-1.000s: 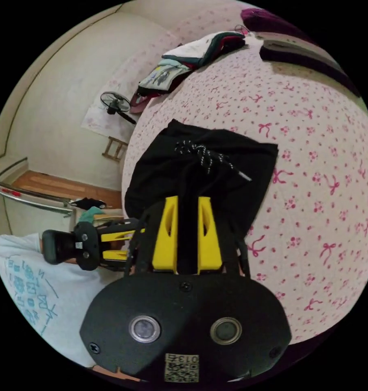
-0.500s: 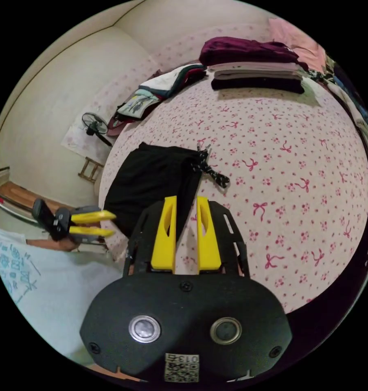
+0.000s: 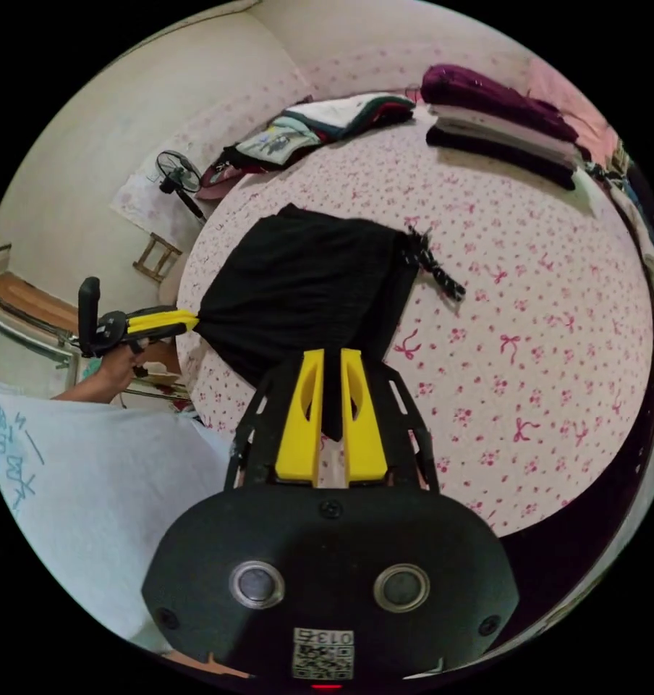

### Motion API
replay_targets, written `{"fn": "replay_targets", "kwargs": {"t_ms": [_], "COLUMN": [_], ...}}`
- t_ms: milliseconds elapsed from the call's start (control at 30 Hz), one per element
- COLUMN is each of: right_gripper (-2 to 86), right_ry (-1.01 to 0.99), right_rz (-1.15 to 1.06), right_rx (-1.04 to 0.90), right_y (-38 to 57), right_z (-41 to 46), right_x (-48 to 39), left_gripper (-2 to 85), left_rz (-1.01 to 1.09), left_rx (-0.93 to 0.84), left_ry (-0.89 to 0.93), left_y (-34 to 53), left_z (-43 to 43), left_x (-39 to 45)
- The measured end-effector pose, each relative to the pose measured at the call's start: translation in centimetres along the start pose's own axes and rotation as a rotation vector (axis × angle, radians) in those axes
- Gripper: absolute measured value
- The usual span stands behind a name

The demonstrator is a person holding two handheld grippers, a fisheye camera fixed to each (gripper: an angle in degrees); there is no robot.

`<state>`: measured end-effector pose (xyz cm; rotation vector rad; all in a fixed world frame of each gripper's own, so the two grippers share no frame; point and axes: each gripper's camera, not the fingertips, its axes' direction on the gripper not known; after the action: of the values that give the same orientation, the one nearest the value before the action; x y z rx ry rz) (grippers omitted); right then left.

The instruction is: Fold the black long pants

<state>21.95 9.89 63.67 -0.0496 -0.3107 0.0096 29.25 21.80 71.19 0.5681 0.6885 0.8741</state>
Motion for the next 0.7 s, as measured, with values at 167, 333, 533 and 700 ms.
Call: {"fn": "replay_targets", "kwargs": {"t_ms": [167, 333, 533, 700], "right_gripper": [6.1, 7.7, 9.1, 8.9], "right_ry": [0.034, 0.082, 0.025, -0.005], "right_rz": [-0.031, -0.014, -0.178, -0.422], "right_rx": [-0.117, 0.002, 0.035, -0.029], "right_y": [0.3, -2.0, -12.0, -21.9], "right_z": [1.2, -2.2, -1.8, 2.7], "right_x": [-0.3, -0.6, -4.5, -11.5], "left_gripper": [1.8, 7.9, 9.3, 8.8], "left_rz": [-0.041, -0.137, -0.041, -0.006], "left_rx": [-0.106, -0.014, -0.069, -0.071], "left_ry": [0.033, 0.103, 0.115, 0.15], "left_y": [3.0, 5.6, 4.5, 4.1], "left_z": [1.7, 0.5, 2.8, 4.0], "left_x": [-2.1, -5.2, -7.0, -8.7]}}
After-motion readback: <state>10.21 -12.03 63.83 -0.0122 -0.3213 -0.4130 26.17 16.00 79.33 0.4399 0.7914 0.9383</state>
